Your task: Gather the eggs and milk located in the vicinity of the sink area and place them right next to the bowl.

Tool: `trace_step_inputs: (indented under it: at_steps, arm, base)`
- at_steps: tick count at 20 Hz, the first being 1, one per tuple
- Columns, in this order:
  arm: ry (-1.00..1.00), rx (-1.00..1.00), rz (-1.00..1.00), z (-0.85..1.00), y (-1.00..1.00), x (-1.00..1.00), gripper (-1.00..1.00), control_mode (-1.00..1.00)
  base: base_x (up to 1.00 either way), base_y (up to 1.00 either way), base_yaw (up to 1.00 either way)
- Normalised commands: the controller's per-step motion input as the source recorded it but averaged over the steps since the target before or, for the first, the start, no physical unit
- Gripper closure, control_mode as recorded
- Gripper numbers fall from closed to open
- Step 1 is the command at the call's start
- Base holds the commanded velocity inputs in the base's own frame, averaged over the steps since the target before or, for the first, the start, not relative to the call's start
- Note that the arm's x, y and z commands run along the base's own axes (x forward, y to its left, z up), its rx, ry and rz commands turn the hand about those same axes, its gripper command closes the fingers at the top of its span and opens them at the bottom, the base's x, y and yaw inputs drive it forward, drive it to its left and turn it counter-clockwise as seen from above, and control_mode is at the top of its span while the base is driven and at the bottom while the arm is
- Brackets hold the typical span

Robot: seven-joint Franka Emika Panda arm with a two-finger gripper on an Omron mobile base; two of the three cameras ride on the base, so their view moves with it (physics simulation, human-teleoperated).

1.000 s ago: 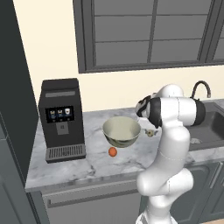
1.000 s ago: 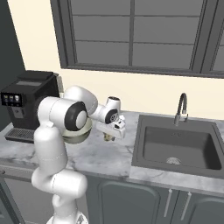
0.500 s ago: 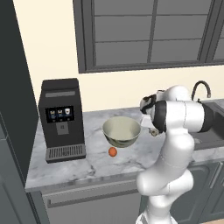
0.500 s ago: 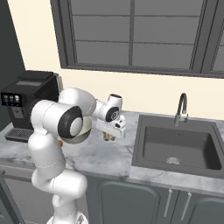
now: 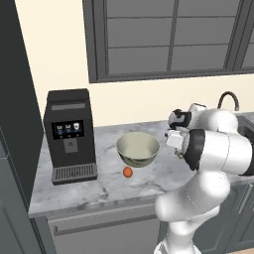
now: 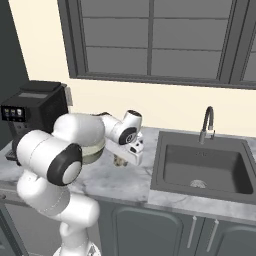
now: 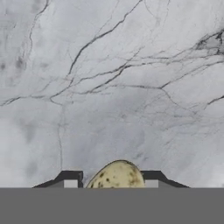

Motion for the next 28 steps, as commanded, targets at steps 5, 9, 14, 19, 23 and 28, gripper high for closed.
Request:
trace_step_inputs:
  at_steps: [5, 9, 14, 19, 23, 28]
  arm:
    - [-0.27, 0.0, 0.01, 0.12, 0.36, -0.39, 1.0, -1.0]
    - [-0.43, -0.03, 0.04, 0.02, 0.45, -0.38, 1.0, -1.0]
    - [-0.36, -0.02, 0.04, 0.04, 0.47, -0.4, 1.0, -1.0]
    - [-0.23, -0.03, 0.04, 0.0, 0.45, -0.13, 1.0, -1.0]
    - [-0.15, -0.04, 0.04, 0.0, 0.43, 0.0, 1.0, -1.0]
    - [-0.09, -0.05, 0.05, 0.0, 0.41, -0.17, 1.0, -1.0]
  base:
    - [0.0, 0.0, 0.0]
    - [0.0, 0.0, 0.0]
    - [0.0, 0.0, 0.0]
    - [0.0, 0.0, 0.0]
    - [0.0, 0.0, 0.0]
    - [0.0, 0.0, 0.0]
